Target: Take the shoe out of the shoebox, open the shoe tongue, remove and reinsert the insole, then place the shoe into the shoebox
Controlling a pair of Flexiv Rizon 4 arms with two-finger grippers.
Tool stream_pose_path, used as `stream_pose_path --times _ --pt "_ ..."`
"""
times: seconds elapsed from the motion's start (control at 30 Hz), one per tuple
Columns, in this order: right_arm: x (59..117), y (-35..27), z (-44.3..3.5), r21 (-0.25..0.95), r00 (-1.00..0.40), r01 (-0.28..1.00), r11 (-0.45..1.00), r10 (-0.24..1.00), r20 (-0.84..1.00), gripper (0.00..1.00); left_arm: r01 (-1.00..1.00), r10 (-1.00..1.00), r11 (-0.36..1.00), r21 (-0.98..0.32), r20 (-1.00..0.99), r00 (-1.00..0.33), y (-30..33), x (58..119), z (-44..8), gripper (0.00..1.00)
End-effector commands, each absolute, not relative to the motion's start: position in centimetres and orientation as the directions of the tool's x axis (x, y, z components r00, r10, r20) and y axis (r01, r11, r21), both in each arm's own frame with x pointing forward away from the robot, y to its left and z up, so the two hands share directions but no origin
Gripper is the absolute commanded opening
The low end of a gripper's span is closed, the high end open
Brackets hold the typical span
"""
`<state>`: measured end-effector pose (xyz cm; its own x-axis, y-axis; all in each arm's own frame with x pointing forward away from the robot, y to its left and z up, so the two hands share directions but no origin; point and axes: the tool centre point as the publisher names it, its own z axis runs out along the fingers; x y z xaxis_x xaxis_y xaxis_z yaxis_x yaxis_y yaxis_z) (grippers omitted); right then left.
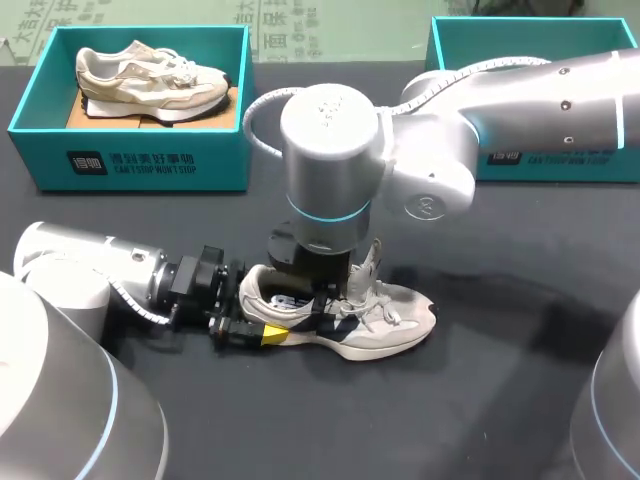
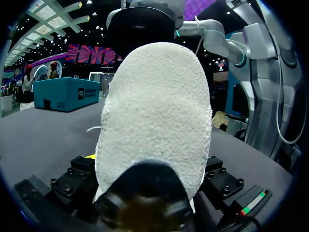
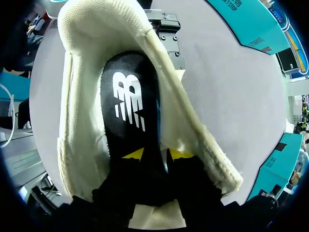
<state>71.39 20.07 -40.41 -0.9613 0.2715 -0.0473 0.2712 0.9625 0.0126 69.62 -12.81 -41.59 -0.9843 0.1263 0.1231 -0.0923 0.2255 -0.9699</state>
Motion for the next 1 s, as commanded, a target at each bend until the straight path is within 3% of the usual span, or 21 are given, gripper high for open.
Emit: stream_pose_path --times 0.03,0.73,0.87,0.97,1.0 --pt "71.8 20.4 -43.2 0.006 -0.965 0.261 0.965 0.261 0.013 0.29 -0.093 0.126 0.226 -0.970 0.124 -0.984 -12.8 69.6 -41.5 0.00" --pt "67.2 21.6 -45.0 -0.022 -0.959 0.243 0.970 0.243 0.144 0.22 -0.093 0.126 0.226 -0.970 0.124 -0.984 -12.8 69.6 -41.5 0.00" --pt "66.7 21.5 -45.1 -0.015 -0.959 0.237 0.971 0.236 0.155 0.15 -0.093 0.126 0.226 -0.970 0.124 -0.984 -12.8 69.6 -41.5 0.00" --pt "66.7 21.5 -45.2 -0.012 -0.959 0.233 0.972 0.231 0.165 0.00 -0.093 0.126 0.226 -0.970 0.124 -0.984 -12.8 69.6 -41.5 0.00" --pt "66.7 21.5 -45.2 -0.006 -0.959 0.228 0.974 0.226 0.171 0.00 -0.093 0.126 0.226 -0.970 0.124 -0.984 -12.8 69.6 -41.5 0.00"
